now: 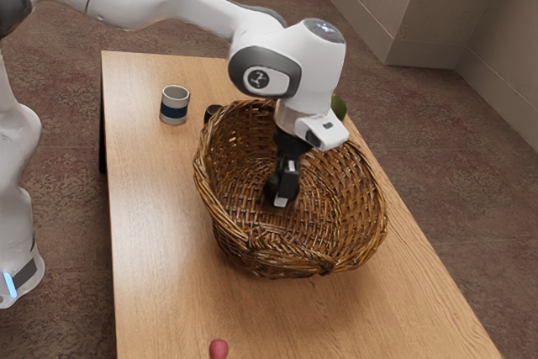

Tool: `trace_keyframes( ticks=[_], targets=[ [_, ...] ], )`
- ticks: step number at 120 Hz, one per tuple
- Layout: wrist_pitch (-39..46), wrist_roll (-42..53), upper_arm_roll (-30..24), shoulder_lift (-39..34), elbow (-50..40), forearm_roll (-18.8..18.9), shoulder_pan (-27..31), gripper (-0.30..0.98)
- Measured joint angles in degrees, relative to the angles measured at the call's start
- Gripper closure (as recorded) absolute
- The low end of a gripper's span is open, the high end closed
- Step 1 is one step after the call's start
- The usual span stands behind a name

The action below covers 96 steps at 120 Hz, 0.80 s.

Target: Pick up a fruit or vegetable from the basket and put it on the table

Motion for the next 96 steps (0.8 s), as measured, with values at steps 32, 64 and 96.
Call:
trace_keyframes(
  ticks=[32, 64, 96],
  targets=[
    [2.25, -0.19, 0.09, 1.73, -0.03, 0.16, 0.14, 0.36],
    [2.56, -1.18, -0.27, -0.64, 3.73, 1.38, -0.09, 0.38],
    [-5.45, -1.44, -0.91, 15.81, 37.34, 1.15, -9.8, 0.29]
  ],
)
